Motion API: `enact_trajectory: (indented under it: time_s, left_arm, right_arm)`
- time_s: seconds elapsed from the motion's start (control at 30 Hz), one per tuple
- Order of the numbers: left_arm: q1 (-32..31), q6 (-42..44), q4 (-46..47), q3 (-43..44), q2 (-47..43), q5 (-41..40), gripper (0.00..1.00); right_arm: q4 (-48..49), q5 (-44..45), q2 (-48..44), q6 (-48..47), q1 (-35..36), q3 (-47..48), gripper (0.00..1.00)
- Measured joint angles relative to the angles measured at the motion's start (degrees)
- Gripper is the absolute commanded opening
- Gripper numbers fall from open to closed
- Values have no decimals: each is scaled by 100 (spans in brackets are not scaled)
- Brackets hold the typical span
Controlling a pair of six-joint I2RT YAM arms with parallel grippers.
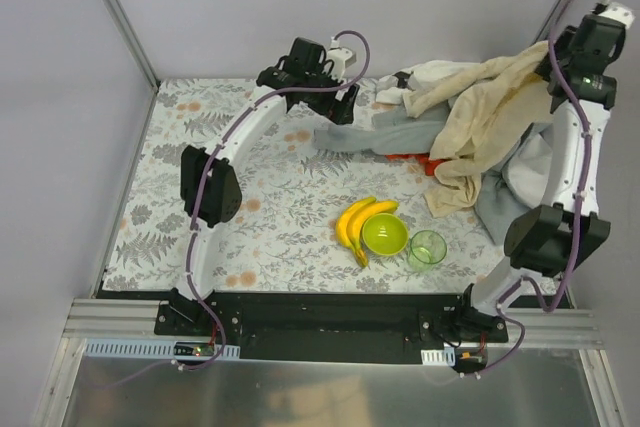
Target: Pick out a specific cloth from the pile
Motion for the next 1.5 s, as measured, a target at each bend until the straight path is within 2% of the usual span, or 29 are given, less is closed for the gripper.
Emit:
enact_trajectory:
  time_s: [0.03,0.13,0.23,0.33,0.5,0.6,0.67,0.73,0.87,0.93,1.1,1.27,1.4,1.5]
  left_arm:
    - [-46,0,0,101,116,-4,100]
    - [-177,28,-11,210,380,-44,100]
    - [-337,92,-68,210,553,-72,100]
    - [-437,197,-179,210,597,-83,100]
    - [-514,374,-306,282,595,-160,100]
    - [-485,579,-354,271,566,-404,100]
    - [-439,706,-376,195,487,-562,100]
    - [-341,793,-428,61,339,-645,100]
    - [74,811,-507,-195,-44,-699,100]
    - [369,807,-507,-350,-251,-699,100]
    - [988,796,-509,-605,-533,-756,100]
    - [1163,796,-520,-872,-592,-778,100]
    - [1161,796,-560,-973,-592,-780,100]
    - [1161,796,-557,-984,-592,-774,100]
  right_arm:
    - [-59,-118,210,-85,83,24,76]
    - [-476,-229,1069,-72,216,275,99]
    - [-1169,-184,2031,-50,212,505,99]
    - [-1733,-129,2267,-87,225,496,100]
    - [-1928,457,1429,-610,730,487,99]
    - [-1585,529,400,-1178,1591,101,100]
    - [-1298,251,-369,-1617,2227,-404,99]
    - [-1110,-385,-994,-2055,2702,-905,99]
    - [-981,-2205,-1526,-3008,2977,-1825,99]
    - [-992,-2736,-1300,-3331,3075,-2050,99]
    - [-1172,-3394,553,-3934,3510,-1821,99]
    - [-1471,-3381,1871,-4273,3880,-1469,99]
    - [-1377,-2979,2282,-4297,4048,-1320,91]
    - [-1182,-2581,2461,-4238,4081,-1191,93]
